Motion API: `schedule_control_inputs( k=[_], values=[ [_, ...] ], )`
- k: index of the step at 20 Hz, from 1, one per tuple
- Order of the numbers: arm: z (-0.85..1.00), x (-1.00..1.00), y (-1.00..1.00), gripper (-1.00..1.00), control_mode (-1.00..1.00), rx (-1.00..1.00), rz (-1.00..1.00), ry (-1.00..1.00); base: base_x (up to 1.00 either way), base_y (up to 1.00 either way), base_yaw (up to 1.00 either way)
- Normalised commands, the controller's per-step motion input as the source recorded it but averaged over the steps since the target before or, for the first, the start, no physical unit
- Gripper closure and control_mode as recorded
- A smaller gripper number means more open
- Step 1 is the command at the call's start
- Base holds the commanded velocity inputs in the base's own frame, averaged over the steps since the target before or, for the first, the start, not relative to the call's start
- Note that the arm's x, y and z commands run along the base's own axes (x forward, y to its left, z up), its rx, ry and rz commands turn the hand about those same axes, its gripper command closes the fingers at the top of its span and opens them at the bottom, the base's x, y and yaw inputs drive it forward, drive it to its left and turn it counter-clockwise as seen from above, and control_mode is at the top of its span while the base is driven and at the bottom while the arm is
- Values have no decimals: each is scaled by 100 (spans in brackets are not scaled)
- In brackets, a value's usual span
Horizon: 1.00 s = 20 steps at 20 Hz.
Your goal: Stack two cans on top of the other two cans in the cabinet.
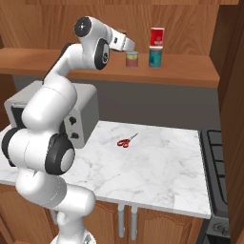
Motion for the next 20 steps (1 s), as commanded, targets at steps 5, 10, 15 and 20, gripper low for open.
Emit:
schedule_control_inputs(
  k=[5,10,15,20],
  values=[
    [15,9,0,100,-100,-1,0,0,0,0,0],
    [13,12,-7,100,-100,-5,0,0,0,0,0],
    [3,3,-19,100,-100,-6,0,1,0,0,0],
    [-7,-2,-25,100,-100,-3,0,0,0,0,0]
  ],
)
